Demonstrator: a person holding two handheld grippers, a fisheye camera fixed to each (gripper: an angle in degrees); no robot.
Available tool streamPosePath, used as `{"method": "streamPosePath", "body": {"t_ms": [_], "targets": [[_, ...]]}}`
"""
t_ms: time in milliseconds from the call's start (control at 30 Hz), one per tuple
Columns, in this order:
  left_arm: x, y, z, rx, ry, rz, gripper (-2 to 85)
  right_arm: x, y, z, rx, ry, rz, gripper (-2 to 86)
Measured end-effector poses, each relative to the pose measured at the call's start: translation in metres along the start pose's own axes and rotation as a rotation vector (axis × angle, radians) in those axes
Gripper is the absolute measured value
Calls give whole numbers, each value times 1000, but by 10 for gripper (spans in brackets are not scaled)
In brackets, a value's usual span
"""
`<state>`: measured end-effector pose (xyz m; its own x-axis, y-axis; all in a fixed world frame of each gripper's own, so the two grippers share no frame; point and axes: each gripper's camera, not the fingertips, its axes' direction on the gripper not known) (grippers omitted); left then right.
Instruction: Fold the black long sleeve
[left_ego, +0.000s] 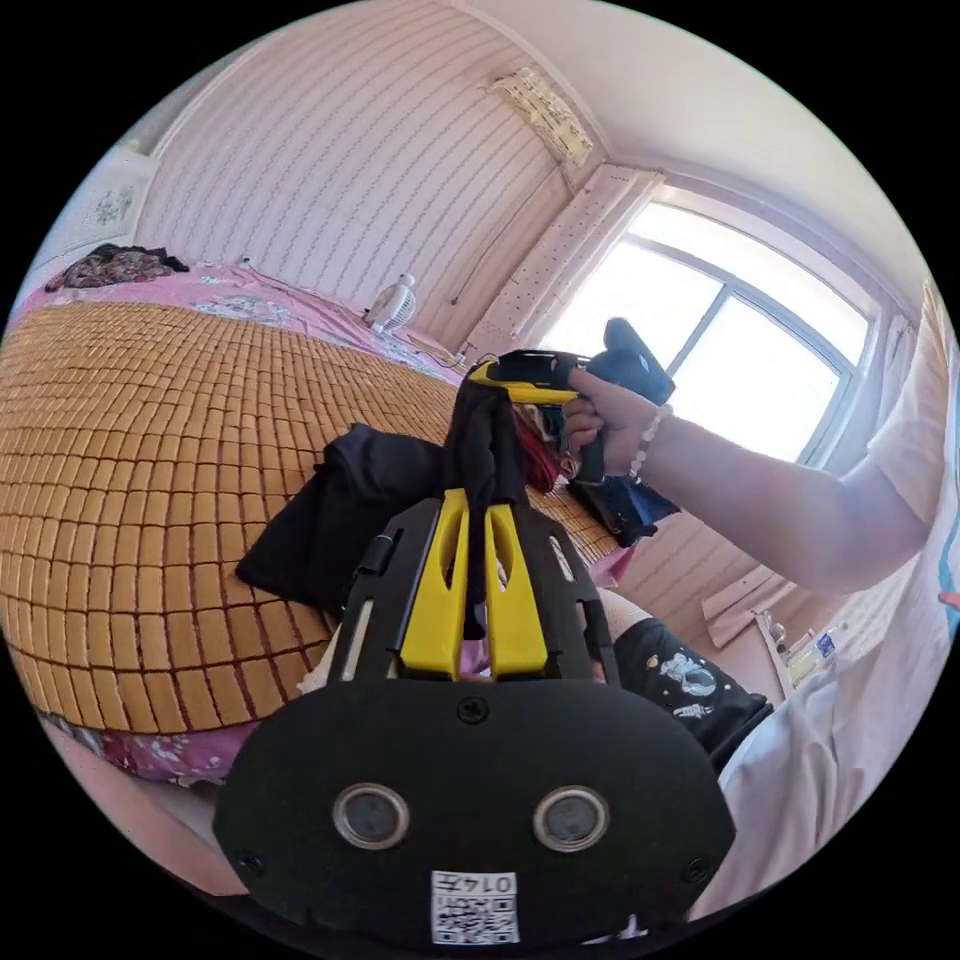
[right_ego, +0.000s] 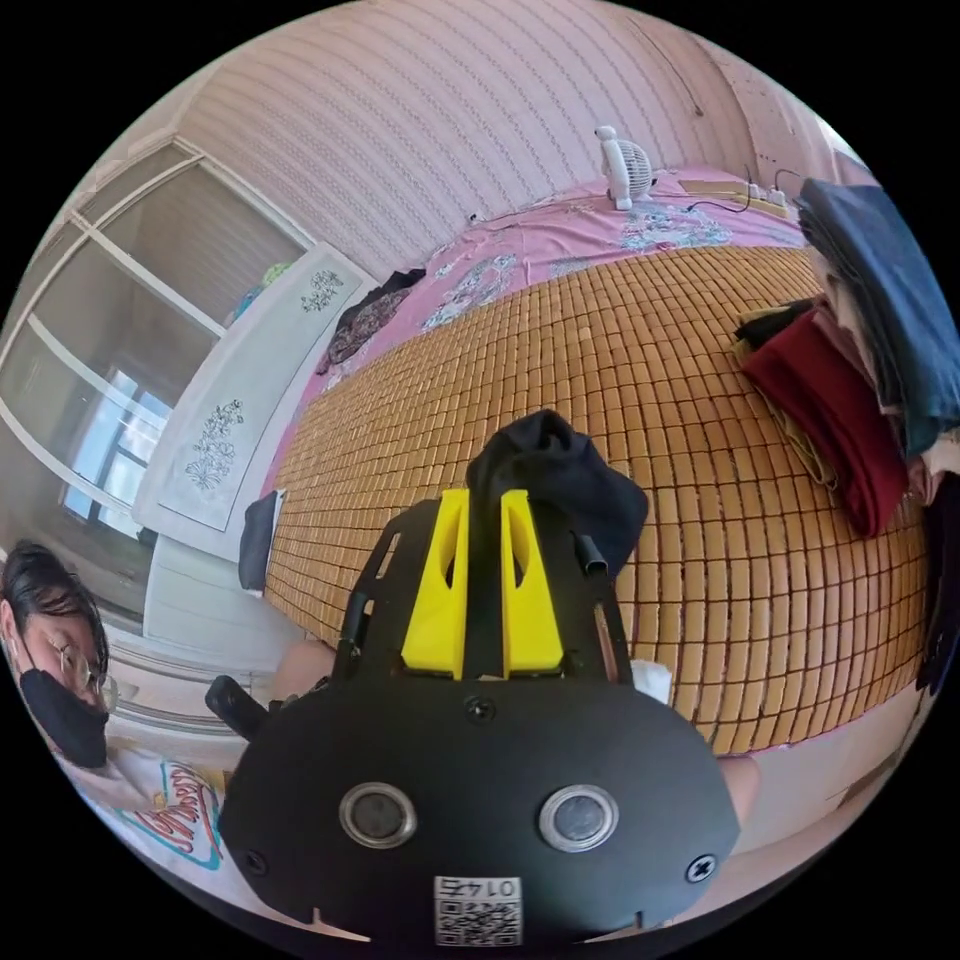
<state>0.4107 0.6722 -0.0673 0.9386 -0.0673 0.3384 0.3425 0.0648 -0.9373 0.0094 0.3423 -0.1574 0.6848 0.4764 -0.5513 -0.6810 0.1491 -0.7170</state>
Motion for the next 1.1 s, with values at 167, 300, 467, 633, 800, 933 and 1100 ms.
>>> {"method": "streamPosePath", "body": {"t_ms": [167, 300, 467, 633, 800, 933, 1100], "targets": [[-52, 8, -5, -23, -233, -292, 30, -40, -36, 76, -125, 15, -83, 90], [-74, 13, -14, 8, -278, -413, 54, -57, -51, 94, -145, -83, -150, 91], [-81, 8, -24, 49, -312, -406, 83, -73, -71, 91, -122, 10, -249, 83], [-55, -4, -14, 8, -296, -159, 94, -77, -83, 85, -95, 153, -299, 84], [-39, 1, 11, -114, -410, -20, 103, -85, -99, 104, -130, 197, -356, 68], [-57, 9, 17, -170, -456, -96, 89, -87, -128, 140, -173, 186, -363, 44], [-81, 11, 13, -167, -429, -185, 80, -70, -162, 189, -300, 129, -246, 10]]}}
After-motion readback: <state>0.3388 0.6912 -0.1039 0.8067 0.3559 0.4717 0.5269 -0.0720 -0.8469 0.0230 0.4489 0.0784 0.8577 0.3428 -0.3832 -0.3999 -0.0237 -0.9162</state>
